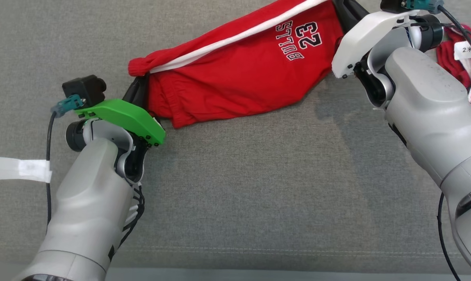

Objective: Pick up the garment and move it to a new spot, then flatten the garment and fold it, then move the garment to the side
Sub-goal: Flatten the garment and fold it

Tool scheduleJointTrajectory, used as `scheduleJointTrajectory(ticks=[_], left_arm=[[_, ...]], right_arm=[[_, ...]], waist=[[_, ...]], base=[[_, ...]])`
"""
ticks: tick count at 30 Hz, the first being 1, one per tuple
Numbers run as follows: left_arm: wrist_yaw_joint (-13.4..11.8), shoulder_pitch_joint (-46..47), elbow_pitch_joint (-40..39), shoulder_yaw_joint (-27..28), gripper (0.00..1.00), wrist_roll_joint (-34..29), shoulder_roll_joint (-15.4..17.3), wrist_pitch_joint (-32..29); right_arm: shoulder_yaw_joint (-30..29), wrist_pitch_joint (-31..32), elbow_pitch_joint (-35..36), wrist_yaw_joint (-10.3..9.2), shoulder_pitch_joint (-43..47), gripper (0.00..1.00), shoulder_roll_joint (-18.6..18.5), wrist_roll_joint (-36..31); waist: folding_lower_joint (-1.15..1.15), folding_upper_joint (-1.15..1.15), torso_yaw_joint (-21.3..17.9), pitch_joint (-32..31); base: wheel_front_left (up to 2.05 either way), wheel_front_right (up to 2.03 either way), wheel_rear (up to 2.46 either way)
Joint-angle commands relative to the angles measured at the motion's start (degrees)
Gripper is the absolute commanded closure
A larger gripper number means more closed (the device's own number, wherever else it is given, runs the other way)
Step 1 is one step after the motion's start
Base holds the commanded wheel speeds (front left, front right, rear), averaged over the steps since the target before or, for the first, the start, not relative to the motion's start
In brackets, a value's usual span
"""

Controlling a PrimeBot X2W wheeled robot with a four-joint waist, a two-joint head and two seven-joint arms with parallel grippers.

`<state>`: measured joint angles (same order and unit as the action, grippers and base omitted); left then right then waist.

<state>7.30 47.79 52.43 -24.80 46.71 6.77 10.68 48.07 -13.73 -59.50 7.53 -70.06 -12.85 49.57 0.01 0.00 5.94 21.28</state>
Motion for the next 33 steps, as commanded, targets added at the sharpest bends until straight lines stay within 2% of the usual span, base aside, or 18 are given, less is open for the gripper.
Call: scheduleJointTrajectory(ticks=[1, 7, 15, 16, 17, 18, 19, 20, 26, 33], left_arm=[[0.2, 1.3, 0.5, -0.7, 1.00, 0.5, -0.5, 0.5], [0.2, 3.4, 2.4, -3.5, 1.00, 2.4, -1.4, 1.6], [0.2, 5.0, 3.2, -6.6, 1.00, 4.6, -1.3, 3.1], [0.2, 5.1, 3.3, -6.9, 1.00, 5.0, -1.2, 3.3], [0.2, 5.3, 3.4, -7.3, 0.88, 5.0, -1.0, 3.6], [0.2, 5.3, 3.6, -7.6, 0.53, 5.0, -0.9, 3.6], [0.2, 5.4, 3.7, -7.9, 0.23, 5.0, -0.9, 3.9], [0.2, 5.4, 3.8, -7.9, 0.00, 5.2, -0.9, 4.1], [0.3, 4.4, 4.2, -8.2, 0.00, 5.1, -0.5, 4.5], [0.2, 1.4, 0.5, -3.9, 0.00, 2.0, 0.1, 4.5]], right_arm=[[0.5, -0.4, -1.1, -0.10, -0.8, 1.00, 0.2, 0.4], [1.9, -1.2, -4.8, -0.10, -2.0, 1.00, 1.4, 1.3], [1.6, -1.5, -6.1, -0.10, -3.6, 1.00, 1.3, 0.7], [1.3, -1.5, -5.9, -0.10, -3.5, 0.89, 1.3, 0.4], [1.0, -1.5, -5.9, -0.10, -3.3, 0.54, 1.3, -0.1], [0.7, -1.5, -5.8, -0.10, -3.2, 0.11, 1.3, -0.3], [0.4, -1.5, -5.8, -0.10, -3.0, 0.00, 1.3, -0.6], [0.0, -1.5, -5.8, -0.10, -2.8, 0.00, 1.2, -1.0], [-1.8, -1.5, -4.9, -0.10, -1.2, 0.00, 0.8, -2.3], [-3.7, -1.5, -3.0, -0.10, 1.3, 0.00, -0.1, -3.4]], waist=[[-0.01, 0.00, 2.0, 2.3], [-0.01, 0.00, 2.7, 3.6], [-0.01, 0.00, 3.1, 4.2], [-0.01, 0.00, 3.0, 4.2], [-0.01, 0.00, 3.0, 4.2], [-0.01, 0.00, 3.0, 4.1], [-0.01, 0.00, 3.0, 4.1], [-0.01, 0.00, 2.9, 4.0], [-0.01, 0.00, 2.8, 3.3], [-0.01, 0.00, 2.6, 1.9]], base=[[0.00, 0.00, 0.00], [0.00, 0.00, 0.00], [0.00, 0.00, 0.00], [0.00, 0.00, 0.00], [0.00, 0.00, 0.00], [0.00, 0.00, 0.00], [0.00, 0.00, 0.00], [0.00, 0.00, 0.00], [0.00, 0.00, 0.00], [0.00, 0.00, 0.00]])
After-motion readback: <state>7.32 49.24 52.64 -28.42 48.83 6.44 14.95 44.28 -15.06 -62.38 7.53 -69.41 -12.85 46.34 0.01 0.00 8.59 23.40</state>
